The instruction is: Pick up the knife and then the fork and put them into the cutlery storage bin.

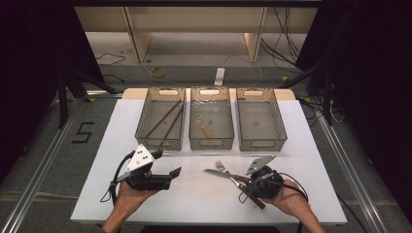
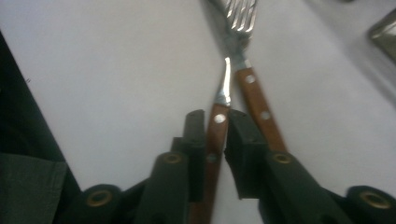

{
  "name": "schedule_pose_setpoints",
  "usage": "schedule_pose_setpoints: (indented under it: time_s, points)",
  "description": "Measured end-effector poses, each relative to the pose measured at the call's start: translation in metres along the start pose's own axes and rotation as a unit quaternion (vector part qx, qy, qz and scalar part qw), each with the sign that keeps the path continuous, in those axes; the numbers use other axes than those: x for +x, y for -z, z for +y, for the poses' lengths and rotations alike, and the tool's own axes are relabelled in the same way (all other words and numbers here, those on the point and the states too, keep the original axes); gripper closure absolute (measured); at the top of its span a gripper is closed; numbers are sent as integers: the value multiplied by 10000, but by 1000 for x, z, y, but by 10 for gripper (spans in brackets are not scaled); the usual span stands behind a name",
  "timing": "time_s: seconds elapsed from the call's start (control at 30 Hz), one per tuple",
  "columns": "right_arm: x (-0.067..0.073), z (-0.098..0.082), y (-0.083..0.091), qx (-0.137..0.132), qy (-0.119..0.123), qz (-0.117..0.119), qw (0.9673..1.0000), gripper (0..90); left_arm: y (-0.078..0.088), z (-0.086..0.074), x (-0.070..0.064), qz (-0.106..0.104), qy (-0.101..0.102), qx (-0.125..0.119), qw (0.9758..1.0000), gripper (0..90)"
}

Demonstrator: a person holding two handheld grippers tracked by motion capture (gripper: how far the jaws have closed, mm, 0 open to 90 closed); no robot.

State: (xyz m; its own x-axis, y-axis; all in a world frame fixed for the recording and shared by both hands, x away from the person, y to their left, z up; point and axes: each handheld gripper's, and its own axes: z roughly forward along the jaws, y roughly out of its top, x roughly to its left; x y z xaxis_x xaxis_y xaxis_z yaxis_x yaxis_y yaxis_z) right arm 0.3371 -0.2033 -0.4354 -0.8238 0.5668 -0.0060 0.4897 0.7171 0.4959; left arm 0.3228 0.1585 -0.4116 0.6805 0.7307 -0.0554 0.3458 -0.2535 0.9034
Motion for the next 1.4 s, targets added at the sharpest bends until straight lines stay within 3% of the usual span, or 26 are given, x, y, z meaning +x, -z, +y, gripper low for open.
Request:
schedule_pose_setpoints:
  time_s: [0.07,0.23,0.5,0.73,1.4]
  points:
    - [-6,2,3,-60,-62,-19,10000,614,0,0,0,6,0,1,10000,154]
    - [-19,10,4,-40,-118,-60,9999,459,0,0,0,9,1,4,10000,154]
    - [-32,21,-10,284,-151,-6,9995,366,1,-1,1,22,6,4,10000,154]
    - [-38,27,-23,562,-67,-25,9984,389,1,-1,1,26,7,3,10000,154]
    - [-37,31,-40,1035,210,232,9941,634,0,-1,0,29,9,11,10000,154]
